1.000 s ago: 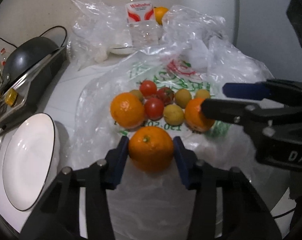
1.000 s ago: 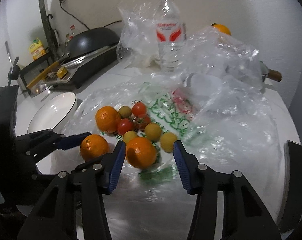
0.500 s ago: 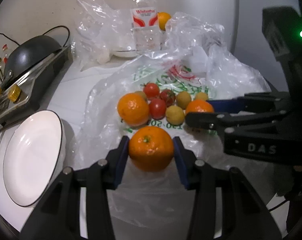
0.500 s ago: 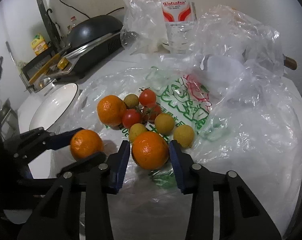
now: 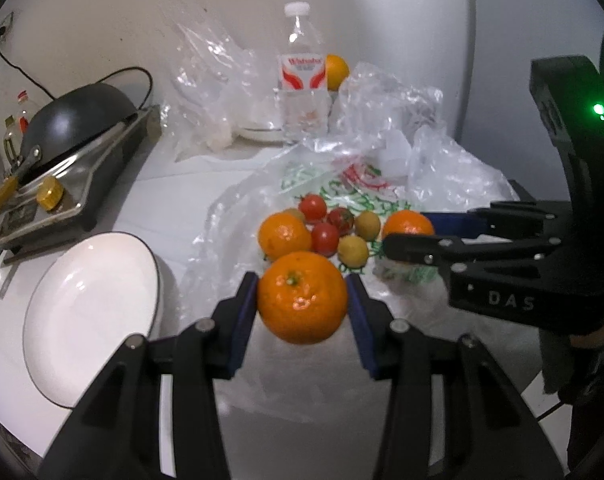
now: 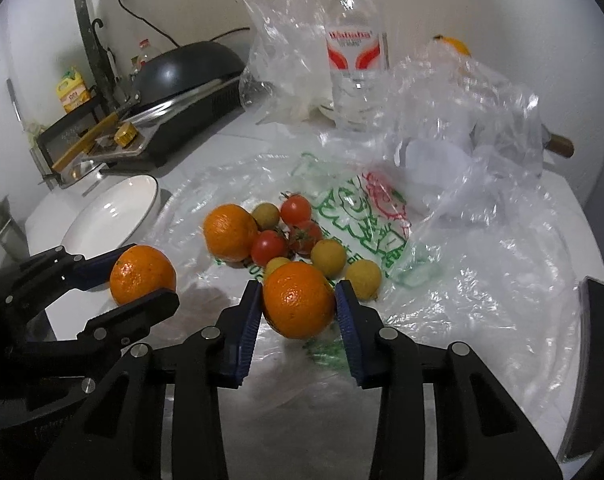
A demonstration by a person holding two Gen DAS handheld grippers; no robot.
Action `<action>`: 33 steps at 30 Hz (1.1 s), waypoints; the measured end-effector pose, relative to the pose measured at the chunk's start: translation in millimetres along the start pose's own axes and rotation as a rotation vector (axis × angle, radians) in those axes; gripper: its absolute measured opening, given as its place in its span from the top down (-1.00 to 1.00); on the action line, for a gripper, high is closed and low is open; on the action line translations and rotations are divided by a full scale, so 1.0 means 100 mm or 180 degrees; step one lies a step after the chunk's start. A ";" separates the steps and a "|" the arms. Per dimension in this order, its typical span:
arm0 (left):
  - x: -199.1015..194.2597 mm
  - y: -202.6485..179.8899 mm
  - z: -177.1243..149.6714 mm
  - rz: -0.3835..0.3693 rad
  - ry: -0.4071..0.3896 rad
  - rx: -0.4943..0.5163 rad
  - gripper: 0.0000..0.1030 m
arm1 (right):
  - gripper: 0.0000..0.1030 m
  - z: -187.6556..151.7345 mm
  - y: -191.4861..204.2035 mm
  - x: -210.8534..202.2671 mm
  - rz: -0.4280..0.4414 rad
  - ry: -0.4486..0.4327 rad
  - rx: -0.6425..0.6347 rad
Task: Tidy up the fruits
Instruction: 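Carry both held oranges over the white plate with both tools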
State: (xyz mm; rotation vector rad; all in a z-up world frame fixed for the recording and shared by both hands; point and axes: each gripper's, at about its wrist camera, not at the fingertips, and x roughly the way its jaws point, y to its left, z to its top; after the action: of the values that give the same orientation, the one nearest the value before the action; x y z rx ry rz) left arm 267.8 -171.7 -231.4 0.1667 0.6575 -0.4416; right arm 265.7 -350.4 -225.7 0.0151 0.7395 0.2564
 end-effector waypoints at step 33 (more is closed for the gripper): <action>-0.80 1.22 -0.34 0.0246 -0.0437 -0.0534 0.13 | 0.24 0.38 1.42 -0.07 0.0074 -0.0229 -0.0536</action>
State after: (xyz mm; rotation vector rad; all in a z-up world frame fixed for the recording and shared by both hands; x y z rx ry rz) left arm 247.1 -25.5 -206.5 0.0026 0.5484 -0.3188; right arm 253.8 -211.2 -178.1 -0.1262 0.6446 0.3380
